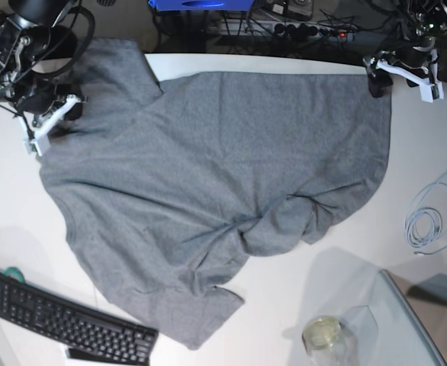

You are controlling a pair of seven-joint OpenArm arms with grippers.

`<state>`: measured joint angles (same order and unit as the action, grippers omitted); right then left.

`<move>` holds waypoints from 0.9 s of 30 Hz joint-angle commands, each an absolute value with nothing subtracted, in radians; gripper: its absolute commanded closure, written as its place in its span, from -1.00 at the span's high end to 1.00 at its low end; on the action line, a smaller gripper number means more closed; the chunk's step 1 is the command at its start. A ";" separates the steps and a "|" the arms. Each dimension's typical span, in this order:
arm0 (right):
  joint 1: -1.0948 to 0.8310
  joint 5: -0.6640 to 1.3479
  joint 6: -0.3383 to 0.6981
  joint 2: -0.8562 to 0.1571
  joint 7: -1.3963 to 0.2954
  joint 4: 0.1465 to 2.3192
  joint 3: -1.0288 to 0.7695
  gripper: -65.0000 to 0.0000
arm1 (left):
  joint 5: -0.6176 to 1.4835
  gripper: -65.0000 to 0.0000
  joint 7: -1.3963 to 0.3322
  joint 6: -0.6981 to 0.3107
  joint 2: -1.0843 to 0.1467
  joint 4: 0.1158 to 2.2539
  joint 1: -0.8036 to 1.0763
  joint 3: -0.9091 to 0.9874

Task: Layout the t-shirt on the table in an organized manner, then fold the t-shirt properly
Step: 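Grasp the shirt's collar-side corners with both grippers, then lift the shirt by its corners and fling it flat with both grippers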

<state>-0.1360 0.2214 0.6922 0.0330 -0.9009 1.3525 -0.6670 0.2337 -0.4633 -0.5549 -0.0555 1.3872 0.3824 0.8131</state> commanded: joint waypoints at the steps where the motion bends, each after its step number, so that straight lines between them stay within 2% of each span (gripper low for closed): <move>1: -0.140 0.199 0.698 0.033 -0.937 1.351 -0.664 -1.00 | 0.243 0.78 -0.447 -0.562 -0.065 1.395 0.386 0.805; 3: -0.140 0.199 0.698 0.033 -0.937 1.351 -0.664 -1.00 | 0.243 0.77 -0.447 -0.562 -0.065 1.388 0.386 0.774; 5: -0.140 0.199 0.698 0.033 -0.937 1.351 -0.664 -1.00 | 0.243 0.63 -0.447 -0.562 -0.065 1.383 0.386 0.753; 6: -0.140 0.199 0.698 0.033 -0.937 1.351 -0.664 -1.00 | 0.243 0.46 -0.449 -0.562 -0.065 1.383 0.386 0.746; 11: -0.147 0.199 0.698 0.033 -0.937 1.360 -0.665 -1.00 | 0.243 -0.92 -0.452 -0.562 -0.061 1.383 0.386 0.739; 12: -0.148 0.199 0.698 0.033 -0.938 1.362 -0.665 -1.00 | 0.243 -1.00 -0.455 -0.562 -0.062 1.385 0.386 0.739; 18: -0.231 0.199 0.698 0.056 -0.951 1.557 -0.667 -1.00 | 0.243 -1.00 -0.458 -0.562 -0.067 1.489 0.423 0.750; 23: -0.288 0.199 0.698 0.111 -1.043 1.770 -0.737 -1.00 | 0.240 -1.00 -0.460 -0.562 -0.064 1.633 0.467 0.750; 27: -0.285 0.199 0.698 0.111 -1.078 1.811 -0.753 -1.00 | 0.234 -1.00 -0.476 -0.558 -0.064 1.647 0.450 0.745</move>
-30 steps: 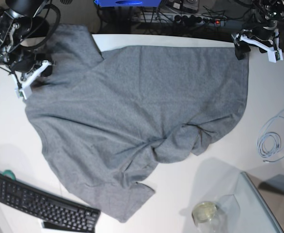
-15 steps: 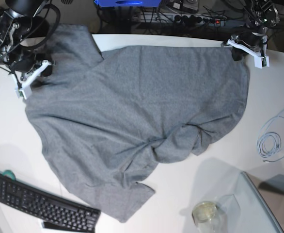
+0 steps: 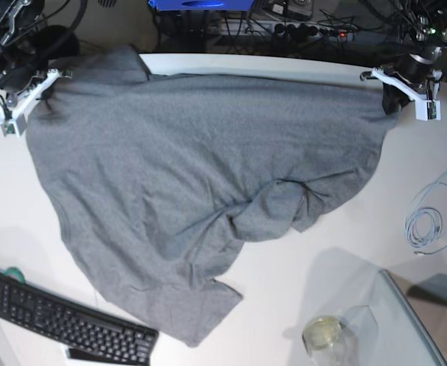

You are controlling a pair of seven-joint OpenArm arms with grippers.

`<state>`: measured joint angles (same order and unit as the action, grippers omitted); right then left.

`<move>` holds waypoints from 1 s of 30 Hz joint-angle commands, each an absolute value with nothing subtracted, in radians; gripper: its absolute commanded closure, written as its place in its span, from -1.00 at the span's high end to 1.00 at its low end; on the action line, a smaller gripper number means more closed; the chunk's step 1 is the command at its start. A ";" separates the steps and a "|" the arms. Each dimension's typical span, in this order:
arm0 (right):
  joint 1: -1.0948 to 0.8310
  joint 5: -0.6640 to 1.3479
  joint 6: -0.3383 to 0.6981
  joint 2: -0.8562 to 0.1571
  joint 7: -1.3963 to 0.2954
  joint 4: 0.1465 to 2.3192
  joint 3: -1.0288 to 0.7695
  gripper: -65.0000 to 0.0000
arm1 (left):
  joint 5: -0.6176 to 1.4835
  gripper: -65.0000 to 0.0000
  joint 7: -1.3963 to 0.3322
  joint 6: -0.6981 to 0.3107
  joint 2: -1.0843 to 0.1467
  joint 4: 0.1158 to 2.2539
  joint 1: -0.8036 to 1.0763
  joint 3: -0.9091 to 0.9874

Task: Layout the t-shirt on the table in an organized manner, then fold the t-shirt properly
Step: 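Lift the shirt by its corners and fling it flat with both grippers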

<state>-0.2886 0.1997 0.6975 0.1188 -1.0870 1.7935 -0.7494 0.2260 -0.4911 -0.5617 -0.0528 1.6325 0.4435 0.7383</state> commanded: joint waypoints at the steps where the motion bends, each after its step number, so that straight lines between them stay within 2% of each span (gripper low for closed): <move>1: -0.275 0.196 0.698 0.111 -1.078 1.808 -0.751 -1.00 | 0.234 -1.00 -0.506 -0.558 -0.065 1.647 0.430 0.745; 6: -0.219 0.193 0.698 0.094 -1.082 1.768 -0.746 -1.00 | 0.232 -1.00 -0.638 -0.558 -0.065 1.649 0.315 0.737; 10: -0.104 0.193 0.698 0.044 -1.079 1.652 -0.745 -1.00 | 0.179 -1.00 -0.691 -0.536 -0.085 1.644 0.208 0.599; 14: 0.133 0.193 0.698 -0.090 -1.079 1.426 -0.725 -1.00 | 0.051 -1.00 -0.694 -0.449 -0.088 1.578 0.016 0.384; 17: 0.357 0.194 0.661 -0.216 -1.076 1.241 -0.624 -1.00 | -0.058 -1.00 -0.716 -0.437 -0.088 1.481 -0.205 0.262; 20: 0.555 0.194 0.651 -0.300 -1.040 1.161 -0.529 -1.00 | -0.124 -1.00 -0.799 -0.437 -0.074 1.382 -0.455 0.194; 26: 0.851 0.194 0.650 -0.414 -1.038 1.205 -0.401 -1.00 | -0.120 -1.00 -0.874 -0.437 -0.042 1.271 -0.885 0.127; 30: 0.924 0.194 0.650 -0.464 -1.040 1.345 -0.398 -1.00 | -0.119 -1.00 -0.975 -0.437 -0.016 1.376 -1.007 0.171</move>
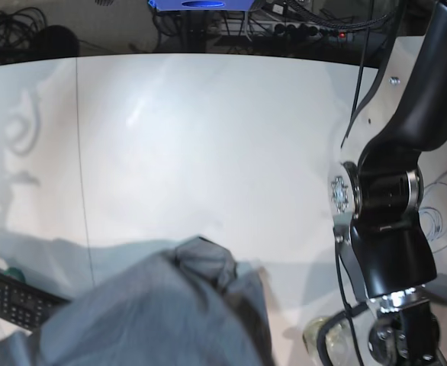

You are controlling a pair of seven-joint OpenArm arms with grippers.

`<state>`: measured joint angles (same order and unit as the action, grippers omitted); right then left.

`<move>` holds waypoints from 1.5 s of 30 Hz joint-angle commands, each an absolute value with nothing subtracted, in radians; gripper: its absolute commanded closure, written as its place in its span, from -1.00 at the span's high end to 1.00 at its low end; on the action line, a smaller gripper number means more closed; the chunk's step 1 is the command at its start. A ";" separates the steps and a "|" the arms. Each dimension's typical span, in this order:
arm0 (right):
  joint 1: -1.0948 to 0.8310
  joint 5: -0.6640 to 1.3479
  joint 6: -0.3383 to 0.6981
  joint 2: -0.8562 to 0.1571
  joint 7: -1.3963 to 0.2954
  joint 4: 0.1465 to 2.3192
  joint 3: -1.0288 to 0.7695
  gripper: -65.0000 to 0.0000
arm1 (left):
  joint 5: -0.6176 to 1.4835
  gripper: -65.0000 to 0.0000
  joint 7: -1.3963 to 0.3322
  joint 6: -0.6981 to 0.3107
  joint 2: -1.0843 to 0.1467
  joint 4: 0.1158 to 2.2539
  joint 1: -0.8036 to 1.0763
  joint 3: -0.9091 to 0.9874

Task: Layout the t-shirt on the table in an organized manner, then fold the t-shirt properly
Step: 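Lift the shirt by its corners and fling it flat with both grippers, then lower the held corners onto the table and release with both grippers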

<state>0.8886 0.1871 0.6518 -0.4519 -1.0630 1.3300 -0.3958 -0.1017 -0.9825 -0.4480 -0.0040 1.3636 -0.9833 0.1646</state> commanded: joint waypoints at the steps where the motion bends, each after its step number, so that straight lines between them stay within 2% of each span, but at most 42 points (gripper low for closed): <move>1: 0.926 0.194 0.651 -0.470 -1.044 1.385 -0.398 -1.00 | -0.119 -1.00 -0.993 -0.437 -0.015 1.425 -1.007 0.174; 4: 0.872 0.196 0.656 -0.496 -1.115 1.552 -0.409 -1.00 | -0.119 -1.00 -1.081 -0.437 -0.019 1.632 -0.928 0.177; 9: 0.541 0.196 0.650 -0.479 -1.170 1.860 -0.453 -1.00 | -0.130 -1.00 -1.102 -0.440 -0.038 1.893 -0.610 0.179; 13: 0.236 0.194 0.650 -0.303 -1.170 1.951 -0.615 -1.00 | -0.119 -1.00 -1.052 -0.440 -0.065 1.942 -0.292 0.185; 17: -0.005 0.197 0.657 -0.143 -1.063 1.854 -0.685 -1.00 | -0.124 -1.00 -0.880 -0.440 -0.061 1.926 -0.021 0.205; 20: -0.114 0.197 0.657 -0.061 -0.934 1.721 -0.684 -1.00 | -0.120 -1.00 -0.805 -0.438 -0.061 1.891 0.105 0.211; 23: -0.166 0.196 0.657 -0.039 -0.892 1.629 -0.690 -1.00 | -0.120 -1.00 -0.779 -0.438 -0.061 1.847 0.180 0.240; 28: -0.225 0.196 0.657 -0.042 -0.889 1.613 -0.691 -1.00 | -0.120 -1.00 -0.704 -0.438 -0.074 1.768 0.260 0.275; 36: -0.246 0.196 0.657 -0.039 -0.889 1.616 -0.691 -1.00 | -0.120 -1.00 -0.638 -0.437 -0.088 1.649 0.274 0.278; 45: -0.265 0.196 0.650 -0.036 -0.891 1.615 -0.694 -1.00 | -0.120 -1.00 -0.638 -0.437 -0.087 1.641 0.291 0.280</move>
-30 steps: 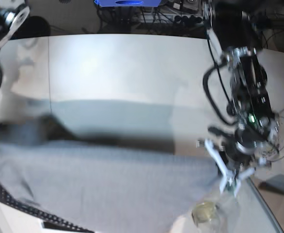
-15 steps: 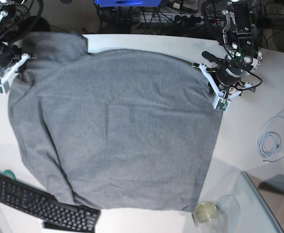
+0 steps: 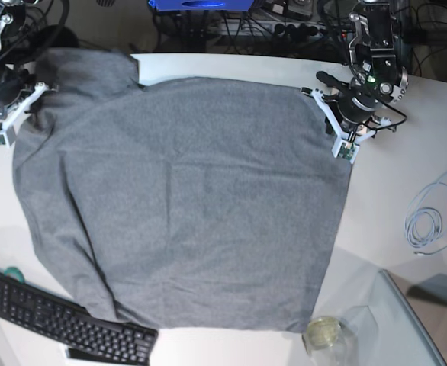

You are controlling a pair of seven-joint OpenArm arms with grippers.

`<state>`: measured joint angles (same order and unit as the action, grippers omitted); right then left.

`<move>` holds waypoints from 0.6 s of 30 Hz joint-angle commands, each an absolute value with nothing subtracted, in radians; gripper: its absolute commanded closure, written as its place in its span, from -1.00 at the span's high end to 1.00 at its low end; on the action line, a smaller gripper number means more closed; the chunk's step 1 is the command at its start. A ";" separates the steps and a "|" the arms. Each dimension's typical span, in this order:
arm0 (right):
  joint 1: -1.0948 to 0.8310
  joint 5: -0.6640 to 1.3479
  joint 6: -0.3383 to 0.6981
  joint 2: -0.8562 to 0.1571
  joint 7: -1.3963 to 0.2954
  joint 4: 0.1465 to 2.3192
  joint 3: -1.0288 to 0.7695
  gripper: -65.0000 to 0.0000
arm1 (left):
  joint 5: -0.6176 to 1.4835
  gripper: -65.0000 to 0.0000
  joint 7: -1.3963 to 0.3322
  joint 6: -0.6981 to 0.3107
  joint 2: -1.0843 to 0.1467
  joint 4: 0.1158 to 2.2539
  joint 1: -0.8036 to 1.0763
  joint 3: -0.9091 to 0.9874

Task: Layout the t-shirt on the table in an organized manner, then fold the t-shirt properly
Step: 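Lower the held corners onto the table and release with both grippers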

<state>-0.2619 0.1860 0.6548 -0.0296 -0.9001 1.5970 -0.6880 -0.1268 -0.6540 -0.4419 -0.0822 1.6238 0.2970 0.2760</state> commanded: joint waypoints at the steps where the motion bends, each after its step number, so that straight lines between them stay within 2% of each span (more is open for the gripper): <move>1: -0.266 0.196 0.648 -0.036 -0.889 1.613 -0.694 -1.00 | -0.122 -1.00 -0.638 -0.437 -0.087 1.641 0.295 0.280; 5: -0.271 0.194 0.579 -0.007 -0.892 1.612 -0.730 -0.99 | -0.128 -1.00 -0.639 -0.437 -0.088 1.641 0.305 0.280; 6: -0.271 0.194 0.559 -0.001 -0.892 1.612 -0.742 -0.93 | -0.128 -1.00 -0.644 -0.437 -0.088 1.641 0.305 0.280; 13: -0.268 0.194 0.536 0.013 -0.888 1.620 -0.780 -0.02 | -0.128 -1.00 -0.644 -0.437 -0.088 1.649 0.349 0.297; 14: -0.260 0.194 0.536 0.019 -0.888 1.623 -0.817 0.06 | -0.128 -0.79 -0.644 -0.437 -0.084 1.652 0.355 0.321; 16: -0.226 0.194 0.536 0.019 -0.888 1.650 -0.869 0.09 | -0.125 -0.36 -0.644 -0.437 -0.081 1.661 0.361 0.380; 18: -0.202 0.194 0.536 0.012 -0.888 1.669 -0.886 0.09 | -0.122 -0.08 -0.644 -0.437 -0.081 1.681 0.369 0.441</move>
